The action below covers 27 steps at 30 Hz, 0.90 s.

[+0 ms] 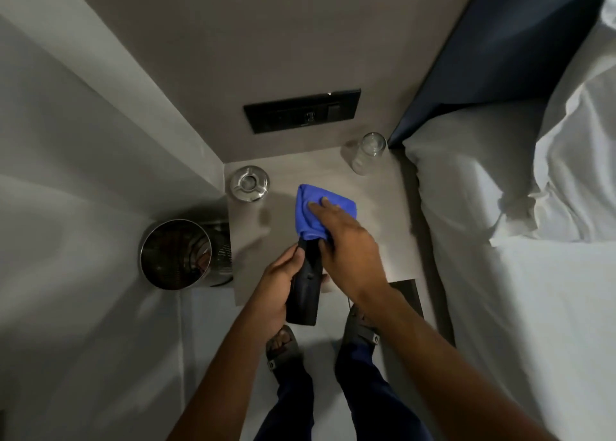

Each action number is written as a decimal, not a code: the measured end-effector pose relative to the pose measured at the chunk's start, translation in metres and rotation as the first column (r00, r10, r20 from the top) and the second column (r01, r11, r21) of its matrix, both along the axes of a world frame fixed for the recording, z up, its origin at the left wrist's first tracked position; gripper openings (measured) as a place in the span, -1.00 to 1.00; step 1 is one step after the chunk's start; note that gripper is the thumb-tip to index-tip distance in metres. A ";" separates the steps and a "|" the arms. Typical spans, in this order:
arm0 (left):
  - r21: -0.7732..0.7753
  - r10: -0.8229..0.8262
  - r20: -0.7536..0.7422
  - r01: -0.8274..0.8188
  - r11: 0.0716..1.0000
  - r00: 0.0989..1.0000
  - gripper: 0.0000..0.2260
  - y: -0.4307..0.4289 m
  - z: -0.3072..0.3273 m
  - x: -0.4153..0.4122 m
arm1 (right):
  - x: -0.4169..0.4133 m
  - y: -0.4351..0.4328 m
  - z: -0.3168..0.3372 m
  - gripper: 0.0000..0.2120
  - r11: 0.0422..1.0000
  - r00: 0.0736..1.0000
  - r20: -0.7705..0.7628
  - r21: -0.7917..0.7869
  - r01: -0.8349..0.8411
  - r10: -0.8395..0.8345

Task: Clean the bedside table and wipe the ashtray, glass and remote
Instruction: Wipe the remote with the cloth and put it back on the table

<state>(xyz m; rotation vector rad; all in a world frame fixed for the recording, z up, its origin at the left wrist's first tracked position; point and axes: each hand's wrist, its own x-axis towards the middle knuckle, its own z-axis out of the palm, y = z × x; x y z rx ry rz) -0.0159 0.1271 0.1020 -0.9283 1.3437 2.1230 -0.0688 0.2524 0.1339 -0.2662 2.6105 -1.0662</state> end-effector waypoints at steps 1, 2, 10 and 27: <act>0.002 0.028 0.006 -0.028 1.000 1.000 -0.72 0.001 -0.001 -0.002 | 0.004 -0.002 -0.002 -0.47 0.999 0.999 0.023 0.004 -0.040 0.040; 0.008 0.061 0.011 -0.061 0.998 0.998 -0.72 0.001 -0.003 -0.004 | 0.010 -0.002 -0.004 -0.46 0.998 0.997 0.042 -0.004 -0.065 0.065; 0.150 0.321 0.211 -0.355 0.923 0.924 -0.73 0.007 -0.021 -0.020 | 0.059 0.019 -0.015 -0.52 0.996 0.976 0.218 -0.089 0.021 -0.001; -0.868 -0.027 0.310 0.294 0.400 0.950 -0.62 0.055 -0.150 -0.061 | 0.036 0.137 -0.050 -0.64 0.972 0.898 0.390 -0.029 0.233 -0.204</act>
